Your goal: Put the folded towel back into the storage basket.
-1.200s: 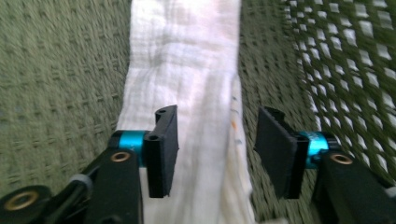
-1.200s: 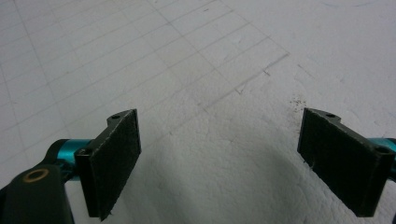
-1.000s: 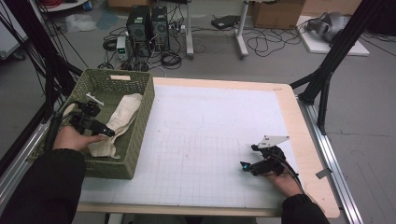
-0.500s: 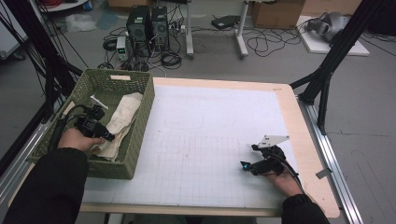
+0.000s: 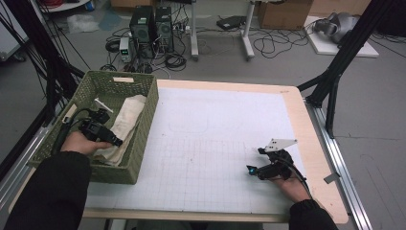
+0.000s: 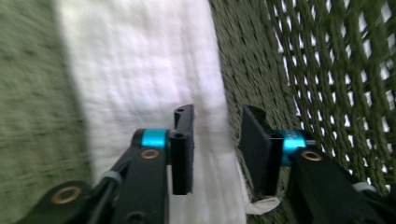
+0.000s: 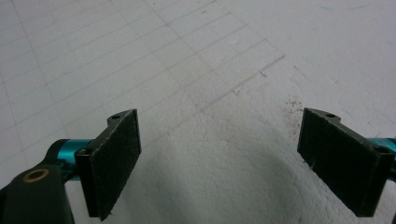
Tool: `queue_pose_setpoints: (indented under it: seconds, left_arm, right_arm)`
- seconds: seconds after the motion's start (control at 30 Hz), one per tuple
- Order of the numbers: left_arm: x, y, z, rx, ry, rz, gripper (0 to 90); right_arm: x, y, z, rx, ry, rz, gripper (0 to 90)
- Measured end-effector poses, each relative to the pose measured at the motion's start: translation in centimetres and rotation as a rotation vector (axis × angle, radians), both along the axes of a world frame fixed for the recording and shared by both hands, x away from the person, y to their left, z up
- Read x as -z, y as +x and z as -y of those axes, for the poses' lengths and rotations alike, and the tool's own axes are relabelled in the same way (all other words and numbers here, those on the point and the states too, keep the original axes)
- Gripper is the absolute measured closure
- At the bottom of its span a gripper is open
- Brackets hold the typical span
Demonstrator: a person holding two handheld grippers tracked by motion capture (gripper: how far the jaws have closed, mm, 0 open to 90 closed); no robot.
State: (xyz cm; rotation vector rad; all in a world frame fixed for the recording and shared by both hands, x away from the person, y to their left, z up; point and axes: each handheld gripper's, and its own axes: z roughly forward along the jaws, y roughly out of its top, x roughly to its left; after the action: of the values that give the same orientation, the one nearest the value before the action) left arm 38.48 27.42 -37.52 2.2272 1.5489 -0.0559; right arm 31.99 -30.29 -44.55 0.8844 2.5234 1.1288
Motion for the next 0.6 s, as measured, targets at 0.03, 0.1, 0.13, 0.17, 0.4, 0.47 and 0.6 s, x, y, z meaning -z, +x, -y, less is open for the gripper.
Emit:
queue_pose_setpoints:
  seconds: [0.03,0.1,0.13,0.17,0.4,0.47,0.6]
  left_arm:
    - [0.0,0.0,-0.1,0.004,-0.007,0.003,73.5]
    - [0.4,0.0,0.1,0.008,0.009,-0.034,78.3]
    - [0.8,0.1,0.3,0.029,0.025,-0.067,80.1]
    - [1.3,0.1,0.5,0.038,0.035,-0.103,80.0]
    - [2.8,0.4,1.1,0.065,0.016,-0.175,77.3]
    - [2.6,0.4,1.1,0.079,-0.004,-0.169,71.4]
    - [0.8,0.3,0.5,0.048,-0.06,-0.068,64.9]
  right_arm:
    - [0.0,0.0,0.0,0.0,0.0,-0.001,12.6]
    - [0.0,0.0,0.0,0.0,0.0,0.0,12.6]
    - [0.0,0.0,0.0,0.001,0.001,0.001,12.6]
    - [0.0,0.0,0.0,0.0,0.002,0.002,12.7]
    - [0.0,0.0,0.0,0.0,0.004,0.003,12.9]
    - [-0.1,0.0,0.1,0.003,0.004,0.002,12.9]
    - [-0.1,0.0,0.2,0.007,0.011,0.008,12.9]
